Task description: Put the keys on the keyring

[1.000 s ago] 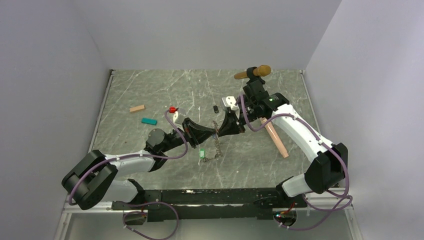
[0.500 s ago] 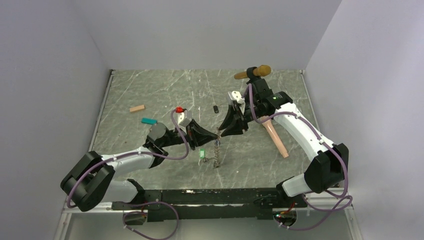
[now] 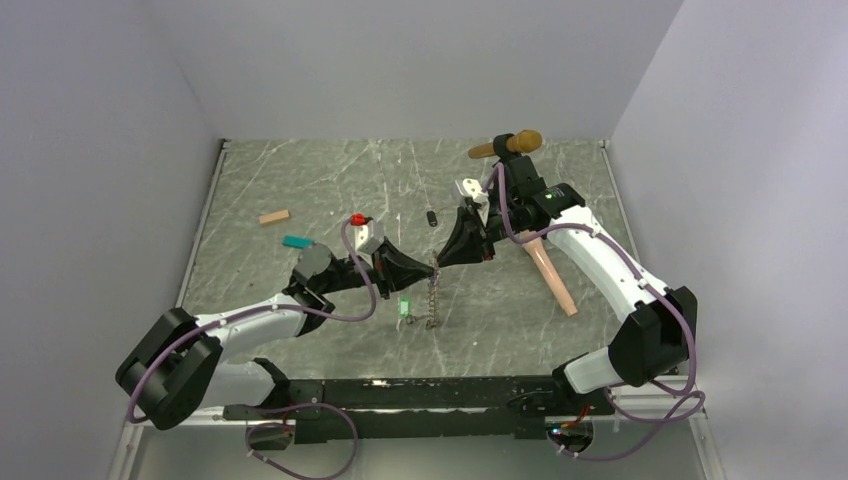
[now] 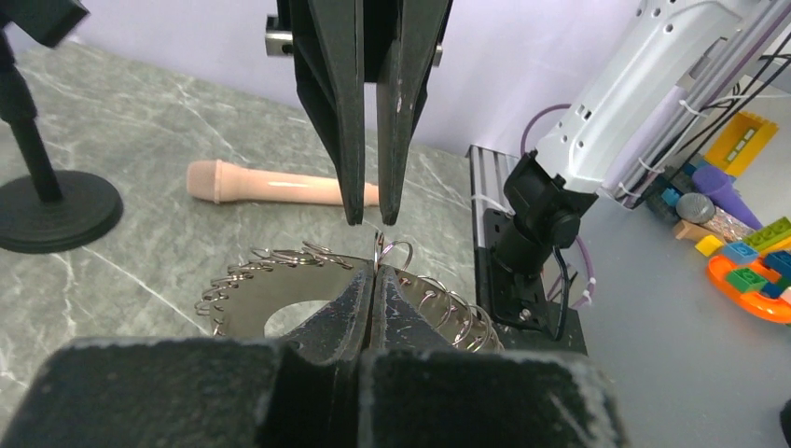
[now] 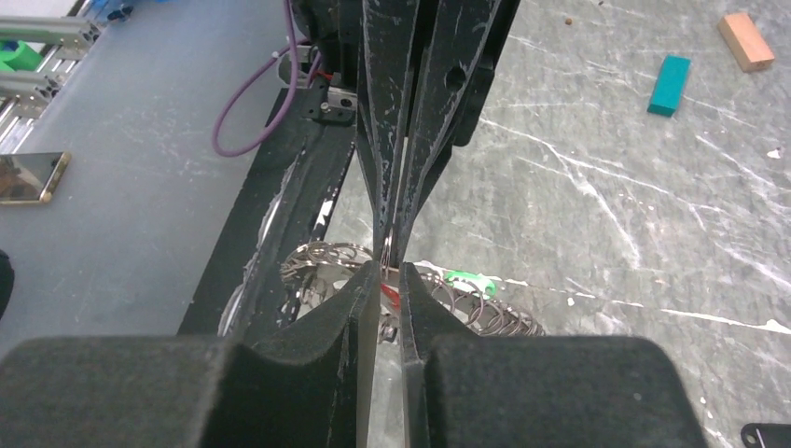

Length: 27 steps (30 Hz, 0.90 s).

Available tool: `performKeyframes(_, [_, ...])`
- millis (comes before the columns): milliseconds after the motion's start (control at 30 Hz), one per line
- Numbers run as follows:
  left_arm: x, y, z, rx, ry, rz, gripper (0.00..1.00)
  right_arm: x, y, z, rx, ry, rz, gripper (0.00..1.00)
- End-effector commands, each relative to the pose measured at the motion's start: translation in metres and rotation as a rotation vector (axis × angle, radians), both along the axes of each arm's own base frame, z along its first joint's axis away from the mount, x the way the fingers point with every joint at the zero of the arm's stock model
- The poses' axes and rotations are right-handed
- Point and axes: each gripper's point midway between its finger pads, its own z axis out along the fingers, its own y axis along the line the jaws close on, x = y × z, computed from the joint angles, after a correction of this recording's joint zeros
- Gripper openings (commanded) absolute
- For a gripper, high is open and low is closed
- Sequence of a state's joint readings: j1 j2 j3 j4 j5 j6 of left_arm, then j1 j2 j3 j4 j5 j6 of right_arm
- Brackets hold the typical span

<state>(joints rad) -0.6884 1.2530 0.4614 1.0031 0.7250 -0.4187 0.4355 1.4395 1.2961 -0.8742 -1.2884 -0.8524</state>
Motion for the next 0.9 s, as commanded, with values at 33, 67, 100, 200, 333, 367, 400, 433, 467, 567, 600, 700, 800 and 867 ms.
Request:
performKeyframes(33, [0.0034,0.0078,0.0383,-0.097,-0.117,0.057,0.0,-0.003,0.0031,0.005,0.033,-0.019,0.02,0.18])
performKeyframes(67, [0.0037,0.0082,0.0389,-0.099,-0.118,0.06,0.0,-0.0031,0.0038,0.0038,0.031,-0.018,0.021,0.18])
performKeyframes(100, [0.0036,0.0084,0.0399,-0.103,-0.118,0.061,0.0,-0.0038,0.0042,0.0035,0.03,-0.016,0.023,0.18])
performKeyframes(200, [0.003,0.0082,0.041,-0.107,-0.117,0.058,0.0,-0.004,0.0058,0.0028,0.028,-0.014,0.026,0.18])
performKeyframes(333, [0.0029,0.0074,0.0405,-0.109,-0.108,0.052,0.0,-0.0043,0.0062,0.0044,0.032,-0.014,0.027,0.18])
performKeyframes(367, [0.0028,0.007,0.0392,-0.108,-0.104,0.049,0.0,-0.0042,0.0061,0.0049,0.034,-0.012,0.027,0.18])
performKeyframes(400, [0.0027,0.0066,0.0393,-0.109,-0.103,0.047,0.0,-0.0042,0.0062,0.0049,0.035,-0.011,0.027,0.18])
performKeyframes(433, [0.0031,0.0064,0.0396,-0.11,-0.102,0.048,0.0,-0.0045,0.0064,0.0048,0.036,-0.01,0.028,0.18])
performKeyframes(467, [0.0033,0.0062,0.0396,-0.111,-0.101,0.048,0.0,-0.0048,0.0067,0.005,0.035,-0.01,0.029,0.17])
performKeyframes(567, [0.0043,0.0059,0.04,-0.111,-0.099,0.051,0.0,-0.0045,0.0074,0.0044,0.035,-0.009,0.028,0.16])
performKeyframes(600, [0.0047,0.0057,0.0406,-0.112,-0.099,0.05,0.0,-0.0044,0.0078,0.0039,0.033,-0.008,0.028,0.15])
performKeyframes(700, [0.0049,0.0048,0.0395,-0.107,-0.095,0.046,0.0,-0.0041,0.0088,0.003,0.029,-0.002,0.027,0.09])
performKeyframes(800, [0.0039,0.0044,0.0389,-0.104,-0.091,0.039,0.0,-0.0043,0.0089,0.0031,0.028,-0.01,0.03,0.0])
performKeyframes(867, [0.0027,0.0042,0.0378,-0.097,-0.09,0.032,0.0,-0.0048,0.0081,0.0031,0.025,-0.02,0.033,0.0])
